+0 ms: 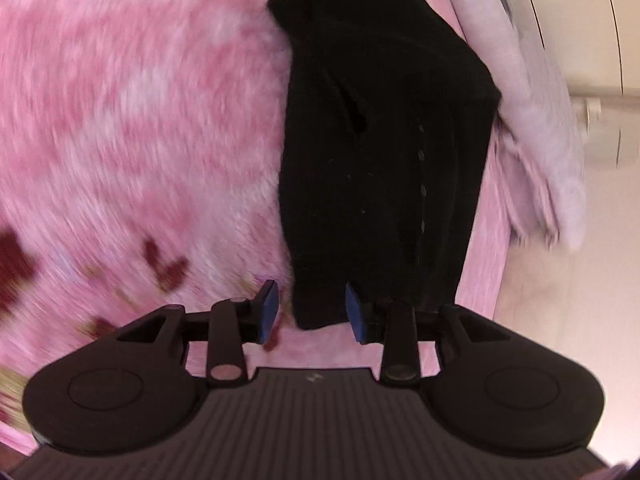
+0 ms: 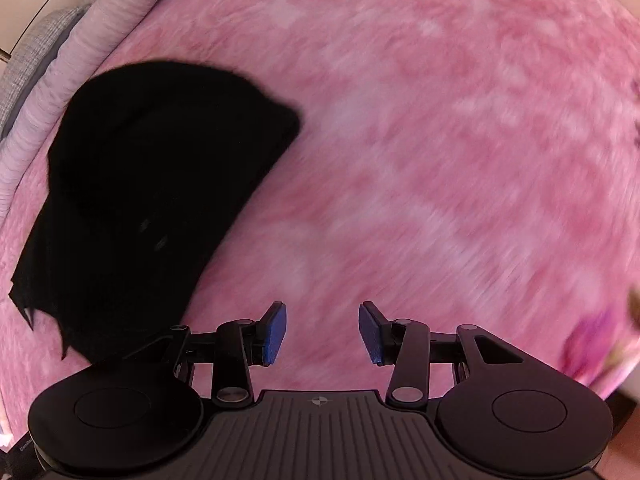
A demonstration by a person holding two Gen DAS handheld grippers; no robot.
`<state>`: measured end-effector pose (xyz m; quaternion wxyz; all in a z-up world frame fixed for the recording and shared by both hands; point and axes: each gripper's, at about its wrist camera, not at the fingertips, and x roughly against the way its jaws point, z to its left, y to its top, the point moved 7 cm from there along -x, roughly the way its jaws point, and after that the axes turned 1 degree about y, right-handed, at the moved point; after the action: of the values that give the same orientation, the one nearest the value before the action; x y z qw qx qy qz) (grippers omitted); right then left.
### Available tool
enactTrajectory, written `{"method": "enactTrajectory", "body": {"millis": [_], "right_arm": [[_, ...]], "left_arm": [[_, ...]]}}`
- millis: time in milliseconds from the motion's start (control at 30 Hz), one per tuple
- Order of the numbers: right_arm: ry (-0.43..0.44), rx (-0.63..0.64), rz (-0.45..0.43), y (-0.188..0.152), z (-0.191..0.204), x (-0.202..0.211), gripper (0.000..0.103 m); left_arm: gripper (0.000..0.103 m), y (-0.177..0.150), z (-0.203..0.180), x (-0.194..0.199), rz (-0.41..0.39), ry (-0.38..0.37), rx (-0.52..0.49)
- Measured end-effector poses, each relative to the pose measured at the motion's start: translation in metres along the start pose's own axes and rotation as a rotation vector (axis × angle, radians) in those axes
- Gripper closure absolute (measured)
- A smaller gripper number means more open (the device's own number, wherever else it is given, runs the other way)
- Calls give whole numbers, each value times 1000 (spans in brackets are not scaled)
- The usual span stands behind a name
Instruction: Fold clothes
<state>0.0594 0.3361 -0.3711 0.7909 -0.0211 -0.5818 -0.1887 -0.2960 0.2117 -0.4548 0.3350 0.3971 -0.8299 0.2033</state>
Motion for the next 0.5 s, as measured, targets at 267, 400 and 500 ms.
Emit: {"method": "enactTrajectory", "body": {"millis": [267, 400, 500], "right_arm": [[122, 12, -48, 57, -35, -15, 59], [215, 49, -71, 88, -30, -30, 59], [282, 97, -72, 110, -20, -44, 59]], "left_arm": [[72, -10, -12, -37, -111, -24, 85], [78, -12, -14, -28, -134, -6, 26], [77, -12, -5, -24, -140, -39, 97]]}}
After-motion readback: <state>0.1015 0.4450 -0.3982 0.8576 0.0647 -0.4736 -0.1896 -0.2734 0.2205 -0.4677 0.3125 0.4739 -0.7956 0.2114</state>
